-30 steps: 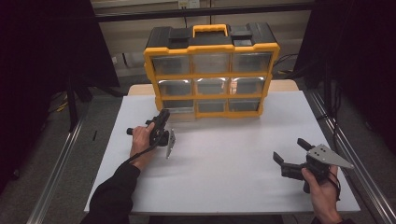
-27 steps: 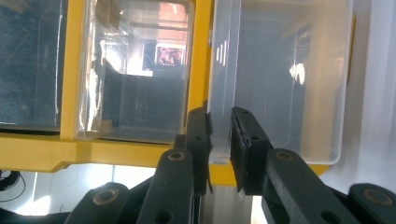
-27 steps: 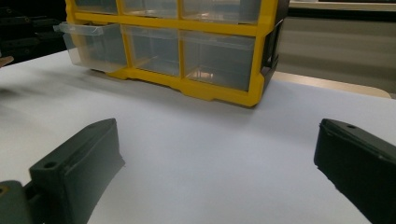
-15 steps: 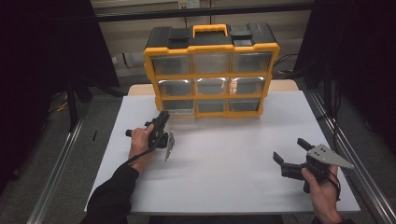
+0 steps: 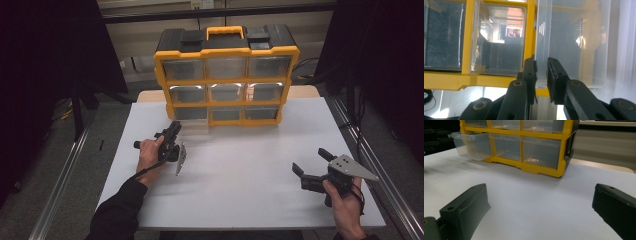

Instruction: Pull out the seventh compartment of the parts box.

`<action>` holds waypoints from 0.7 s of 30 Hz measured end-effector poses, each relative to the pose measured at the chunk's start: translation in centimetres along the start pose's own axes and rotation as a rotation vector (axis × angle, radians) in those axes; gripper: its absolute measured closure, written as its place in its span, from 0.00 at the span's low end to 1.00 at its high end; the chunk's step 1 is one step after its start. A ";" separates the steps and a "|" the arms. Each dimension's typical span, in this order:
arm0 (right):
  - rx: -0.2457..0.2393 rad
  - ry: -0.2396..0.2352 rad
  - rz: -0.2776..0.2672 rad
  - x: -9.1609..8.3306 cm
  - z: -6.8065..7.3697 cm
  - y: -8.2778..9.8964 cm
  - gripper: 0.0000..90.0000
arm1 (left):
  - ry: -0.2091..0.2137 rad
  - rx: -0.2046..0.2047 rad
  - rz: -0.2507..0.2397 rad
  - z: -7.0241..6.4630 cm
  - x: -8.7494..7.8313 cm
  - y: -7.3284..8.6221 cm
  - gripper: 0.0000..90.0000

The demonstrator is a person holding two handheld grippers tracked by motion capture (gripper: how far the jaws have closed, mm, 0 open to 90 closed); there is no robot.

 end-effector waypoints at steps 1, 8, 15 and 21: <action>0.000 0.000 0.000 0.0 0.0 0.0 0.00 | 0.001 0.000 0.000 0.0 0.0 0.0 0.87; 0.000 0.001 0.000 0.0 0.0 0.0 0.00 | 0.034 0.018 0.016 0.2 -0.1 -0.1 0.87; 0.000 0.001 0.000 0.0 0.0 0.0 0.00 | 0.016 0.003 0.004 0.1 -0.1 -0.2 0.87; -0.003 0.000 0.000 0.0 0.0 0.0 0.00 | 0.021 -0.004 -0.002 0.1 -0.2 -0.2 0.87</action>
Point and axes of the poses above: each handheld gripper's, and its own axes: x roughly forward along the jaws, y roughly out of its underside, z roughly to its left, the point moved 1 cm from there along x, roughly forward along the jaws, and after that the axes turned 11 degrees about -z, right-handed, at the moved point
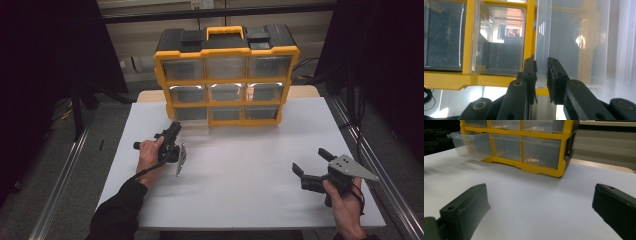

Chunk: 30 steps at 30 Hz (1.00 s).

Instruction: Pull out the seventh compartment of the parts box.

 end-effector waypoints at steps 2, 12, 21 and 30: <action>0.000 0.000 0.000 0.0 0.0 0.0 0.00 | 0.009 0.001 0.004 0.0 -0.1 0.0 0.87; -0.003 -0.004 0.002 0.0 0.0 0.0 0.00 | 0.000 -0.005 -0.011 0.1 -0.7 -0.3 0.87; 0.000 -0.002 0.003 0.0 0.0 0.0 0.00 | 0.008 -0.011 -0.005 0.1 -1.0 -0.4 0.87; -0.001 -0.002 0.002 0.1 0.1 0.1 0.00 | 0.016 -0.009 -0.004 0.5 -1.6 -0.6 0.87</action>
Point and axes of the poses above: each handheld gripper's, and its own axes: x roughly forward along the jaws, y roughly out of its underside, z roughly to its left, the point moved 1 cm from there along x, roughly forward along the jaws, and after that the axes turned 11 degrees about -z, right-handed, at the moved point
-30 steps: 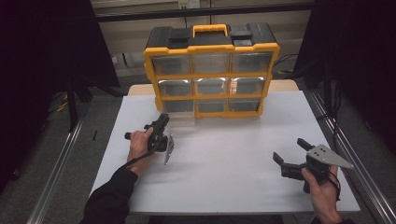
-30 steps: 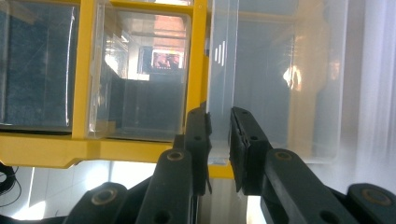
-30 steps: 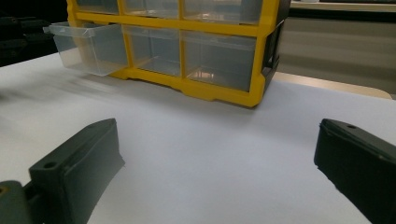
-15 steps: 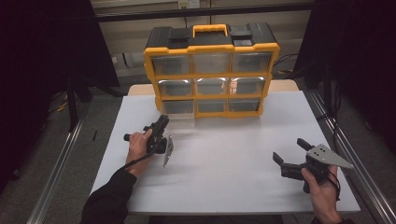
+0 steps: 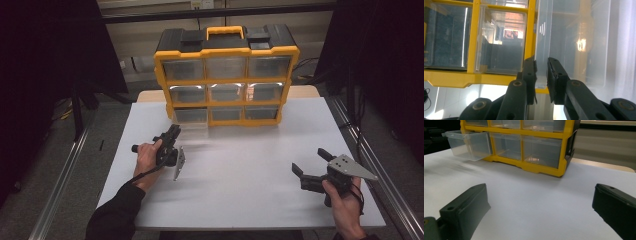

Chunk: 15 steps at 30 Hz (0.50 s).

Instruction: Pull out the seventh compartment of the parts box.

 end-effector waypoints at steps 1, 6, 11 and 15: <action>0.000 -0.002 0.003 0.0 0.0 0.0 0.00 | 0.002 -0.007 -0.002 0.0 -0.1 0.0 0.87; -0.001 -0.001 0.002 0.0 -0.1 0.0 0.00 | 0.000 -0.013 -0.009 0.0 -0.3 -0.1 0.87; 0.000 0.002 0.001 0.0 0.0 0.0 0.00 | 0.004 -0.008 -0.007 0.1 -0.4 -0.2 0.87; 0.001 0.000 0.002 0.0 0.0 0.0 0.00 | 0.019 0.006 0.013 0.2 -0.7 -0.3 0.87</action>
Point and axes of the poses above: each handheld gripper's, and its own axes: x roughly forward along the jaws, y roughly out of its underside, z roughly to its left, the point moved 1 cm from there along x, roughly forward along the jaws, and after that the axes turned 11 degrees about -z, right-handed, at the moved point
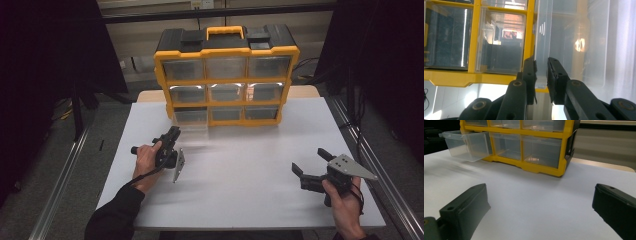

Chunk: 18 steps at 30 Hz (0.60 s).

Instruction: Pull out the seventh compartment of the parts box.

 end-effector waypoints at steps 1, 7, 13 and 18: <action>0.001 -0.003 0.002 0.0 0.0 0.0 0.00 | -0.001 -0.024 -0.006 -0.2 0.0 0.1 0.87; 0.000 -0.004 0.002 0.0 0.0 0.0 0.00 | 0.006 -0.012 -0.006 -0.3 -0.2 0.0 0.86; 0.001 -0.004 0.001 0.0 0.0 0.0 0.00 | 0.019 -0.025 -0.012 -0.4 -0.1 0.1 0.86; -0.005 -0.009 -0.002 0.0 0.0 0.0 0.00 | 0.023 -0.035 -0.009 -0.6 -0.1 0.0 0.85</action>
Point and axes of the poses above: each handheld gripper's, and its own axes: x roughly forward along the jaws, y roughly out of its underside, z roughly to its left, the point moved 1 cm from there along x, roughly forward along the jaws, and after that the axes turned 11 degrees about -z, right-handed, at the moved point
